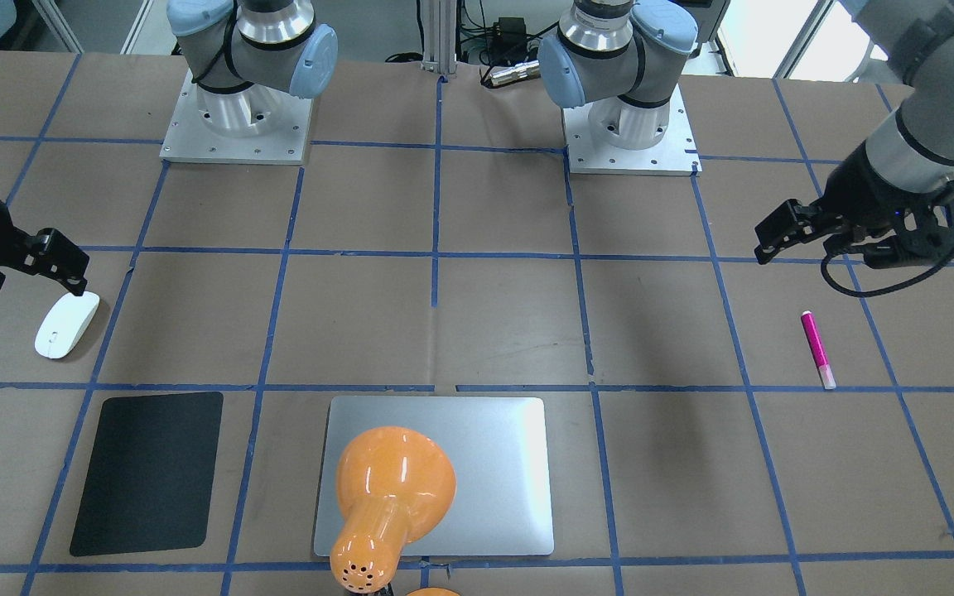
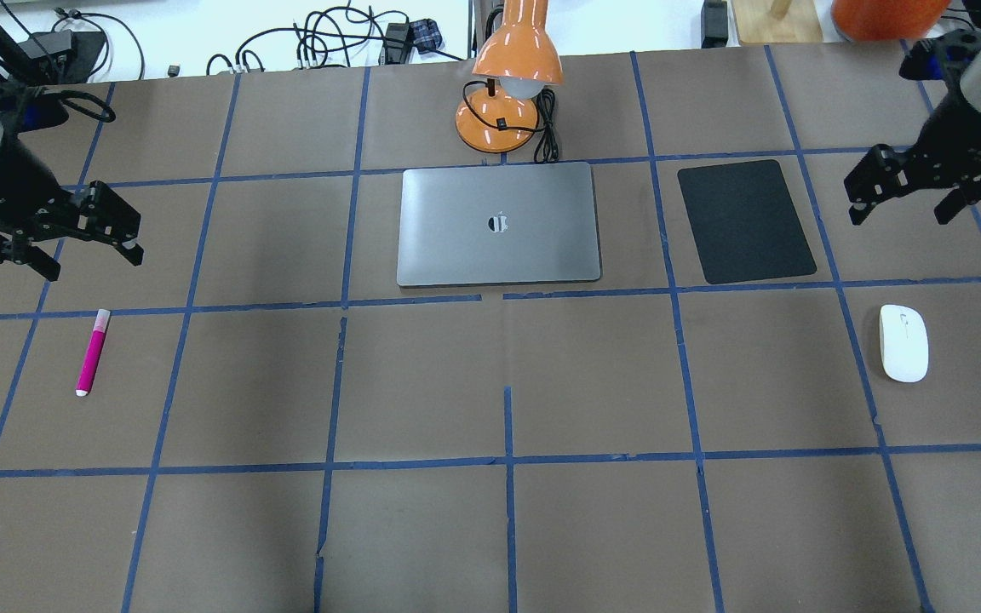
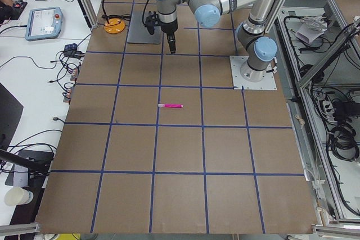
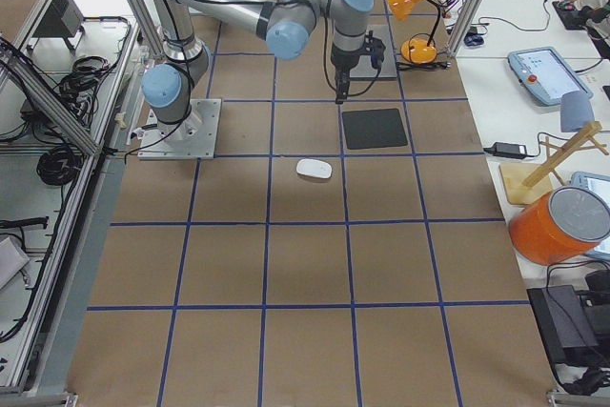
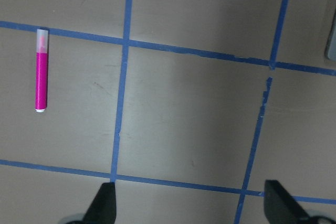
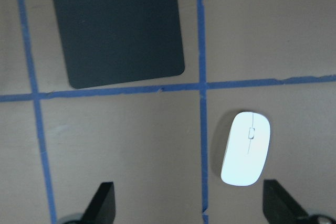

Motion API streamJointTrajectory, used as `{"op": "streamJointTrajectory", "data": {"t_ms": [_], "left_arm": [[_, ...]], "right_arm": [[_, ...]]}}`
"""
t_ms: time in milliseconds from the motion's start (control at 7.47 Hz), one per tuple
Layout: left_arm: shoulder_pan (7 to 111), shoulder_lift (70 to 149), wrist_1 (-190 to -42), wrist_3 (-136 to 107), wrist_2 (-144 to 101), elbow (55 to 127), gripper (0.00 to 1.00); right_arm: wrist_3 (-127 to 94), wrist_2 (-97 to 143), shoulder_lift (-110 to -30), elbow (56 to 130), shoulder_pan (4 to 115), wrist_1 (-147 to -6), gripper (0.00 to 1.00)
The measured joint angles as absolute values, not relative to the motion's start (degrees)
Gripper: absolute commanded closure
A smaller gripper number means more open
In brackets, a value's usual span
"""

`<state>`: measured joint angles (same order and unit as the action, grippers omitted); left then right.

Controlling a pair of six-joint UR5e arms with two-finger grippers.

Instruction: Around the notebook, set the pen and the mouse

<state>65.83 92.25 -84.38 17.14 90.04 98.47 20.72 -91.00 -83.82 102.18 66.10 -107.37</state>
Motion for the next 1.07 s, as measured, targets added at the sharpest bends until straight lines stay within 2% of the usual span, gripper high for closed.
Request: {"op": "streamJointTrajectory", "data": {"t_ms": [402, 670, 1071], "left_arm": [[54.9, 98.6, -73.4, 32.3, 90.2, 102.3, 0.0], [49.9, 103.2, -64.0, 37.0, 91.2, 106.2, 0.0], [49.4, 108.3, -58.2, 36.0, 91.9, 107.8, 0.0]], "right_arm": [[28.8, -92.5, -77.5, 112.8, 58.0, -122.9, 0.0], [29.9, -93.3, -74.3, 114.5, 57.2, -125.1, 0.0], [30.1, -96.8, -71.5, 114.9, 57.0, -126.4, 0.0]]}}
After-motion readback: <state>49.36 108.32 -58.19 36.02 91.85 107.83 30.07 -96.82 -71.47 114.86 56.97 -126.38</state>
